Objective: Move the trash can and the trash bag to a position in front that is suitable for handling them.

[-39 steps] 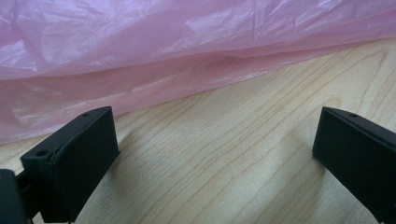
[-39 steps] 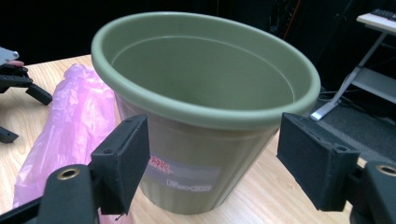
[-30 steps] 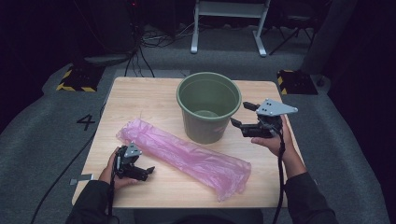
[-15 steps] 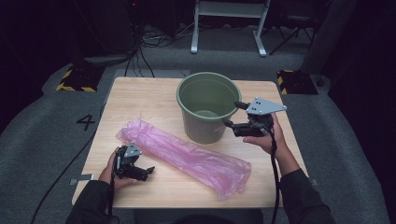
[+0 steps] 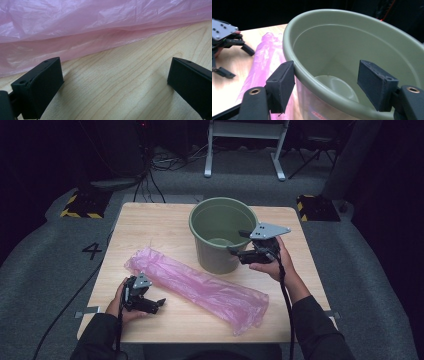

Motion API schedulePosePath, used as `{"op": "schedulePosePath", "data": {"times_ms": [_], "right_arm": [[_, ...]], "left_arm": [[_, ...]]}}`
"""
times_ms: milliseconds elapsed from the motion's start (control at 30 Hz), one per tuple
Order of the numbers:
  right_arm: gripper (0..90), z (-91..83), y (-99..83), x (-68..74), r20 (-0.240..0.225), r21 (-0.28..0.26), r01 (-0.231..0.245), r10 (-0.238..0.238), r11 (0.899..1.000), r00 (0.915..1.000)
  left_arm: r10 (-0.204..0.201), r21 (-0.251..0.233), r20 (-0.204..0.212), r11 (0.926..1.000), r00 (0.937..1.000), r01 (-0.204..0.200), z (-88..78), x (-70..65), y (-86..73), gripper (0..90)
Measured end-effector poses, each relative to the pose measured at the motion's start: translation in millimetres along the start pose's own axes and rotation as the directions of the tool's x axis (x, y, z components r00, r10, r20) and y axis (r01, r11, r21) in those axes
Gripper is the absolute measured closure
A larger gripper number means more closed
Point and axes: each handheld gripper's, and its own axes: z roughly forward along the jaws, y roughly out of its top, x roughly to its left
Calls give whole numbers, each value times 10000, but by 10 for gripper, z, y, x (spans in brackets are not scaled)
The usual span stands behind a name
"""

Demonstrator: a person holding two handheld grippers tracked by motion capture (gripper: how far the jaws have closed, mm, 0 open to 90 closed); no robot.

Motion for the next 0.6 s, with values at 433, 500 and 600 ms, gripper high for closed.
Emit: {"op": "schedulePosePath", "data": {"times_ms": [433, 500, 600], "right_arm": [[383, 135, 8, 11, -297, 189, 239, -234, 9995, 9993], [370, 145, 9, 4, -174, 200, 219, -216, 9996, 9996], [351, 152, -2, 14, 79, 178, 271, -273, 9995, 9996]], "left_arm": [[-4, -3, 2, 10000, 10000, 4, 0, 0, 0, 1], [-4, -3, 0, 10000, 10000, 4, 0, 0, 0, 1], [-1, -1, 0, 10000, 10000, 1, 0, 0, 0, 1]]}}
